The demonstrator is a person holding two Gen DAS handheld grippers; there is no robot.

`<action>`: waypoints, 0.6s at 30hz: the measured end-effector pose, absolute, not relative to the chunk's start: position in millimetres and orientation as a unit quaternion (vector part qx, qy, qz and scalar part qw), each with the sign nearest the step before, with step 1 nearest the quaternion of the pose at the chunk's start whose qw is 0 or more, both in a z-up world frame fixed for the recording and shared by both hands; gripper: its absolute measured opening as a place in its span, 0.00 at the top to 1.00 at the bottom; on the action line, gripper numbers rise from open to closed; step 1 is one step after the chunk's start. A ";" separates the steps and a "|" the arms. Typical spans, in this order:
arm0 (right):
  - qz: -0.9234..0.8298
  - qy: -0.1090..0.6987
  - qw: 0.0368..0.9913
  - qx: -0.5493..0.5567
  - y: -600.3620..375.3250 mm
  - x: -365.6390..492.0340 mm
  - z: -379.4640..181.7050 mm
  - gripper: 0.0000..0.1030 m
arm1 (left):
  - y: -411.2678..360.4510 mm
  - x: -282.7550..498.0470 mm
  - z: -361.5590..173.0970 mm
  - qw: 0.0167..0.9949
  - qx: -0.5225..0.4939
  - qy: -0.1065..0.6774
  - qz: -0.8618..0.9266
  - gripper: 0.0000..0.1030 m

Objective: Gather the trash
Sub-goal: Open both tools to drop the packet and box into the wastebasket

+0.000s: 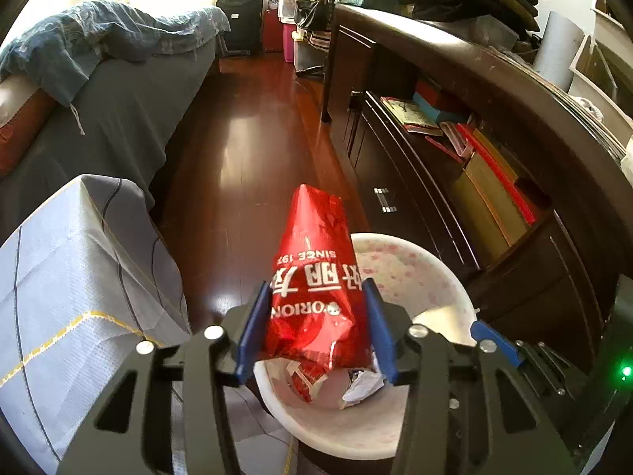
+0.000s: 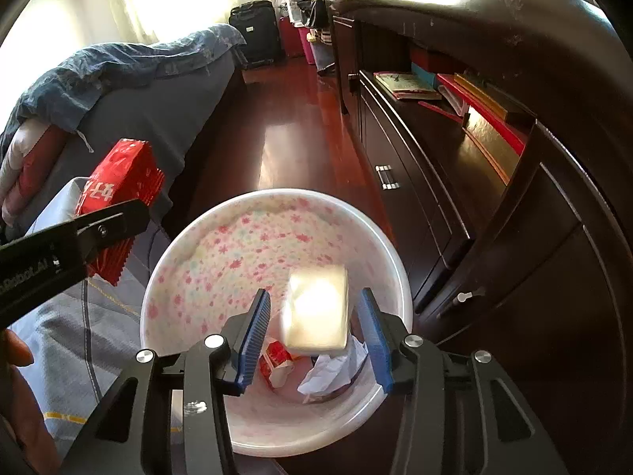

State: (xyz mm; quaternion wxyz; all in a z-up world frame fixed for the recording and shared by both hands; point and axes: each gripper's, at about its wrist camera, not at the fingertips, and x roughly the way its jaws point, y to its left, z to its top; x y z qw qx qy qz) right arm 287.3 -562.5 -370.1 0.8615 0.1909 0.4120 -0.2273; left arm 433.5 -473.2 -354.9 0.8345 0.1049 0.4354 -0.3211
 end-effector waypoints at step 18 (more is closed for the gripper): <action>-0.234 0.408 0.862 0.189 -557.0 275.9 -358.7 0.47 | -465.3 425.3 -329.1 0.836 0.077 0.419 -0.346 0.22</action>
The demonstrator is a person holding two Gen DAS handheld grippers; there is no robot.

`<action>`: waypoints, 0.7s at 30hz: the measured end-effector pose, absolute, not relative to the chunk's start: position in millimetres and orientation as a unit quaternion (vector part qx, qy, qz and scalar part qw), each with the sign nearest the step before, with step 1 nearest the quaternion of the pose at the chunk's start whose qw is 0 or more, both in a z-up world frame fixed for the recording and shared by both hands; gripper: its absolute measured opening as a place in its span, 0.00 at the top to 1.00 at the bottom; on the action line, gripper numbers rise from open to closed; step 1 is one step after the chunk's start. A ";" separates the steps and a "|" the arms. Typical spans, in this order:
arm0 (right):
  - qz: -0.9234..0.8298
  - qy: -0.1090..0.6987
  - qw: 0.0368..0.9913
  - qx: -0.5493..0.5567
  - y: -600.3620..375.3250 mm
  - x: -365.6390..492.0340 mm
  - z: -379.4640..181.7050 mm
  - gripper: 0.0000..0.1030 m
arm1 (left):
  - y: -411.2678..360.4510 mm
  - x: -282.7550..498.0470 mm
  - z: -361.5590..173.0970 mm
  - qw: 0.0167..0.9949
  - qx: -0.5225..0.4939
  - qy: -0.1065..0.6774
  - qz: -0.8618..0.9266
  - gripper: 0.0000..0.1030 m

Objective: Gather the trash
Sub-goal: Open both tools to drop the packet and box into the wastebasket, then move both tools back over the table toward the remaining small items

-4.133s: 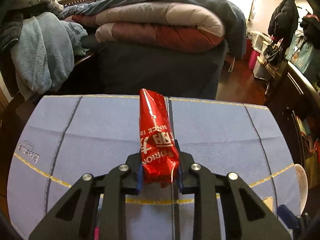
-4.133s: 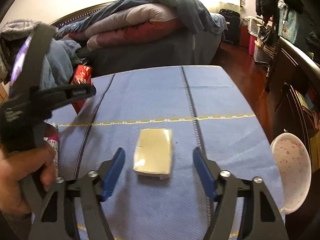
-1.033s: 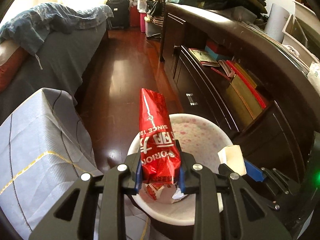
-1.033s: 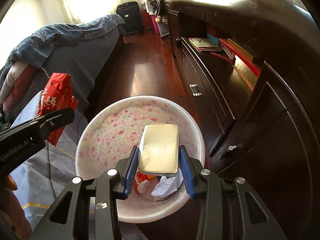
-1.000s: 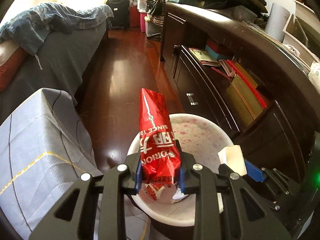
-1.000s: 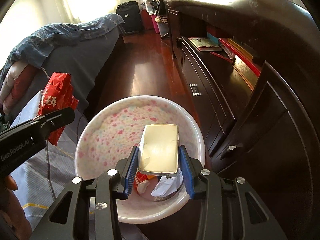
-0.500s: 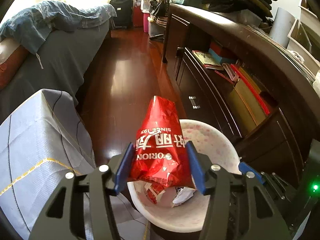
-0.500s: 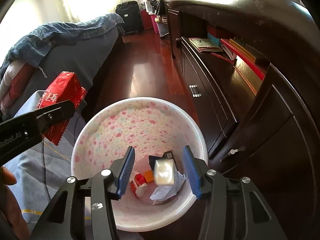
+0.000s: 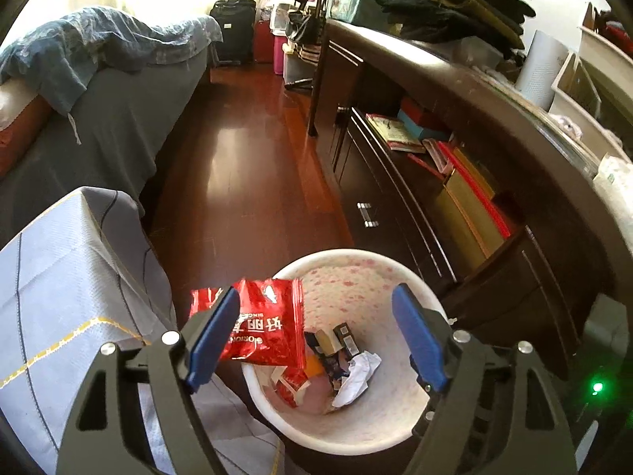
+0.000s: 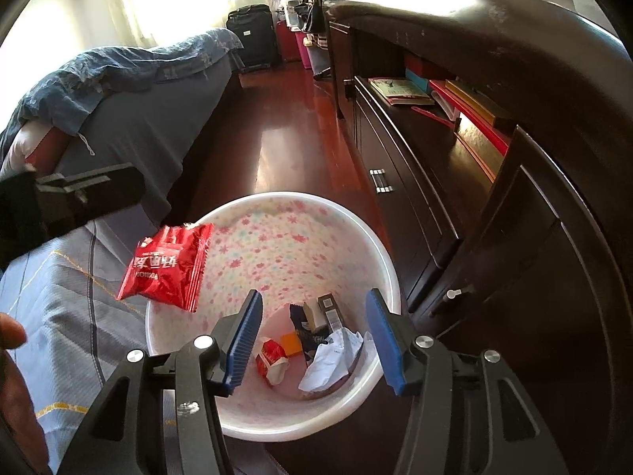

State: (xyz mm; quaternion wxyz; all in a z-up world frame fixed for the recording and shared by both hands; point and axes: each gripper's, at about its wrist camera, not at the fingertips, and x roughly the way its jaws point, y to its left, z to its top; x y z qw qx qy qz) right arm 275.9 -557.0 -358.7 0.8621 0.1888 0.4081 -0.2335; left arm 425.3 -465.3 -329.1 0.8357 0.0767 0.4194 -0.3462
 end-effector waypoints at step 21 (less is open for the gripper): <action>-0.230 0.396 0.870 0.182 -544.1 251.1 -331.0 0.42 | -432.8 390.9 -296.3 0.846 0.047 0.393 -0.357 0.19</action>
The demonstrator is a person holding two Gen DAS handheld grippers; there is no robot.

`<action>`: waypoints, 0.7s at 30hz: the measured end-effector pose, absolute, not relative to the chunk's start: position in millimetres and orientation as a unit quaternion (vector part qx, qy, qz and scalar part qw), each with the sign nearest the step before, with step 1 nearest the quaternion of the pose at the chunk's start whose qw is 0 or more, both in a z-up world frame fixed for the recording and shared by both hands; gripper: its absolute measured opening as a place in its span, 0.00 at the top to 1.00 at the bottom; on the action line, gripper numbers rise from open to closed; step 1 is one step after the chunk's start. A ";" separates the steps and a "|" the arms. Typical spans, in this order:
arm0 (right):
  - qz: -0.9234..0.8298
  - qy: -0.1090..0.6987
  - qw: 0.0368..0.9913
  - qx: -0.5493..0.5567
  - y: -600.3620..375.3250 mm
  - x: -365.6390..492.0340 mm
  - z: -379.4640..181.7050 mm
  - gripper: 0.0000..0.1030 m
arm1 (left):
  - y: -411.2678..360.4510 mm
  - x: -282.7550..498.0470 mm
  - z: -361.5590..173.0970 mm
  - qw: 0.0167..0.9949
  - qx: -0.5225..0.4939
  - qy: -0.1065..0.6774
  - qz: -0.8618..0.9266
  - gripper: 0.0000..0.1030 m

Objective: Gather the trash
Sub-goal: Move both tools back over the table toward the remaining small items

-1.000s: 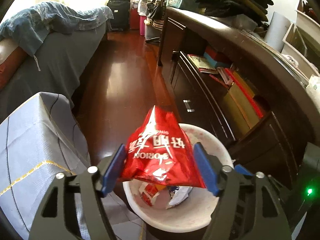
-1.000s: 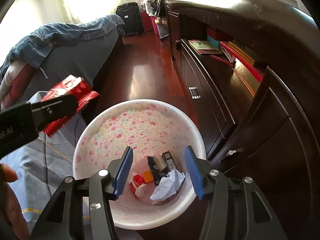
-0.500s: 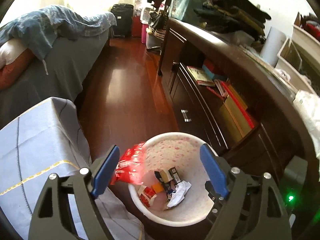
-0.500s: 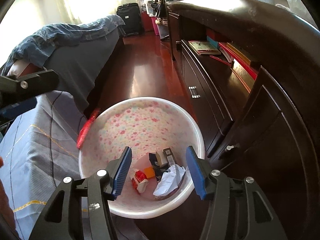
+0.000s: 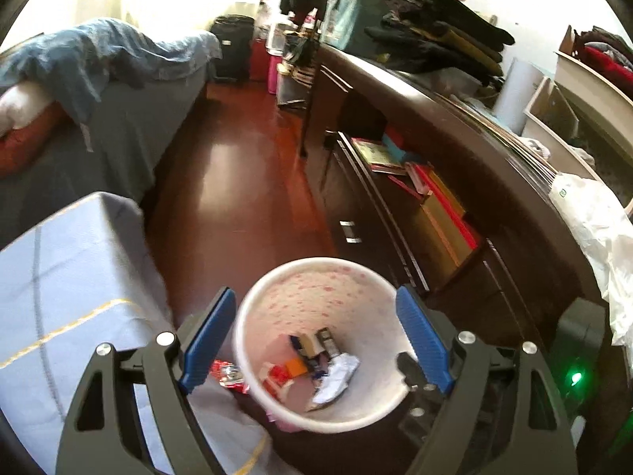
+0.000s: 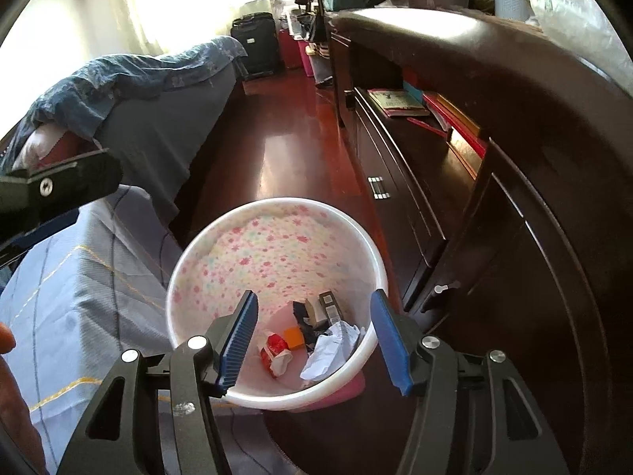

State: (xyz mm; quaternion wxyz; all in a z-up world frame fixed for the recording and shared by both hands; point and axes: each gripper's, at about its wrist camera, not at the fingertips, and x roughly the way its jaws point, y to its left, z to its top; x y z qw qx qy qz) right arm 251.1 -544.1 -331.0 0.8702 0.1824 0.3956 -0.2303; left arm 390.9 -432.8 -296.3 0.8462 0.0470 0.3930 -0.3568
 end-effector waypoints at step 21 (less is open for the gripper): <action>-0.009 0.359 0.929 0.085 -321.0 251.0 -247.2 0.20 | -136.7 360.4 -243.1 0.938 0.013 0.342 -0.053 0.05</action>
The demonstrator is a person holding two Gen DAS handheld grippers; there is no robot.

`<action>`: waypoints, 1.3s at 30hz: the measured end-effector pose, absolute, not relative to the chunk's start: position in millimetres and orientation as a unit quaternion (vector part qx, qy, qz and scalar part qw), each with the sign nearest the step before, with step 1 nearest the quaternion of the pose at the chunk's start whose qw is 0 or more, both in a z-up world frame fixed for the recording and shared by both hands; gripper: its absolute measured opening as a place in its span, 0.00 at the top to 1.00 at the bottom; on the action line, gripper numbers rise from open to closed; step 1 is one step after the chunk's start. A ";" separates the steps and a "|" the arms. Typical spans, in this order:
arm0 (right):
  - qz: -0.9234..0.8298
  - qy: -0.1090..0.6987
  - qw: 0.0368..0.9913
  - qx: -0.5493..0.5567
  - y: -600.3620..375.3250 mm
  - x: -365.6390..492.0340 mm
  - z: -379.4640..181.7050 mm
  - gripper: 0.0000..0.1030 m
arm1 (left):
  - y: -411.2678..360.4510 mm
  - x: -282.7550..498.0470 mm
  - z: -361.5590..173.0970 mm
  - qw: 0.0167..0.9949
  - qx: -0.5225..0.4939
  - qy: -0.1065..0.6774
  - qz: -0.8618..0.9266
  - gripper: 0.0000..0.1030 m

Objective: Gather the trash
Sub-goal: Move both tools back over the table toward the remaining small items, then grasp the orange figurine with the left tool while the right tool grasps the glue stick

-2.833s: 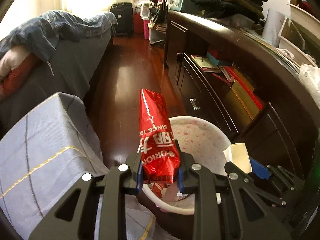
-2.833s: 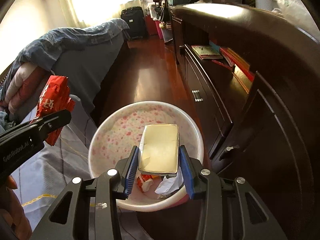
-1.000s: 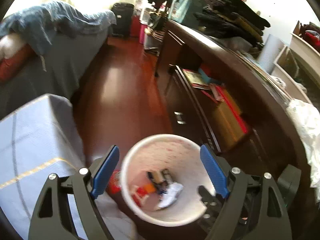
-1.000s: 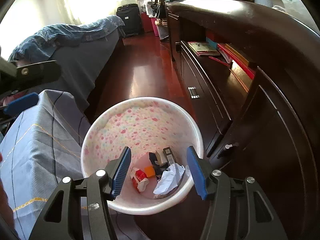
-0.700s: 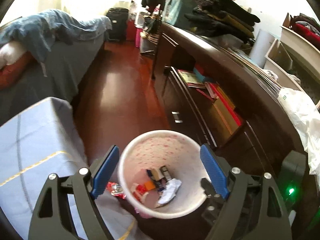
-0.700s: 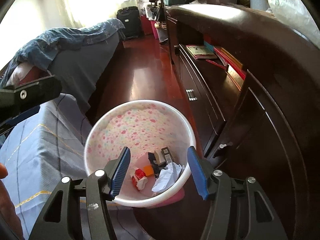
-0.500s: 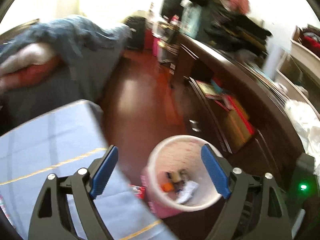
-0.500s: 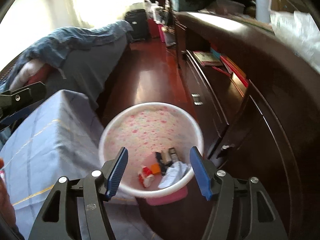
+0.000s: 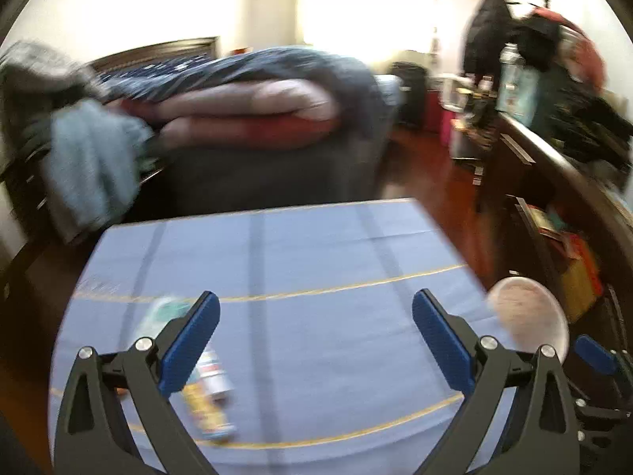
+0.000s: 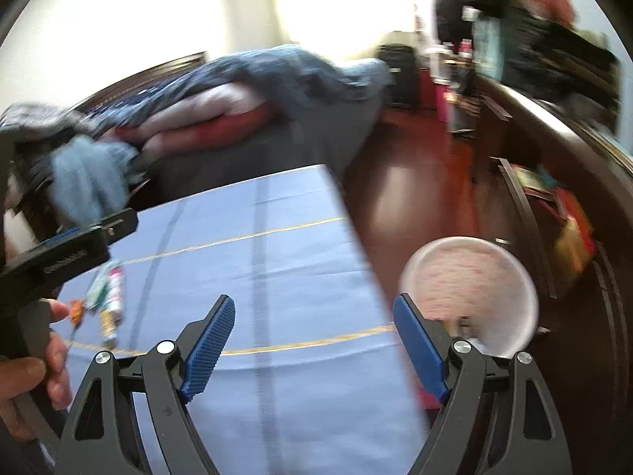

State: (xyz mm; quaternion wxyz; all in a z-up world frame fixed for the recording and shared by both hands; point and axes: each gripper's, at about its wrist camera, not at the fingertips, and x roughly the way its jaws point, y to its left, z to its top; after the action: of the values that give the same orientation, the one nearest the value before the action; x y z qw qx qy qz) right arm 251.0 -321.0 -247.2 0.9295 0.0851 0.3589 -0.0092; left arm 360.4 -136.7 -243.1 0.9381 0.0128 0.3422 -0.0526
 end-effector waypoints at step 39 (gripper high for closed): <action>0.146 0.423 0.894 -0.032 -80.2 354.1 -299.0 0.38 | 88.8 361.3 -321.2 0.904 -0.112 0.408 0.063 0.73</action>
State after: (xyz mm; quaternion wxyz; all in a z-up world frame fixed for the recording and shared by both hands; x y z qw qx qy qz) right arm 354.1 -80.2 -299.0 0.8936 -0.0319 0.4234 0.1460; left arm 361.3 88.8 -321.2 0.9040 -0.1118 0.4079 0.0628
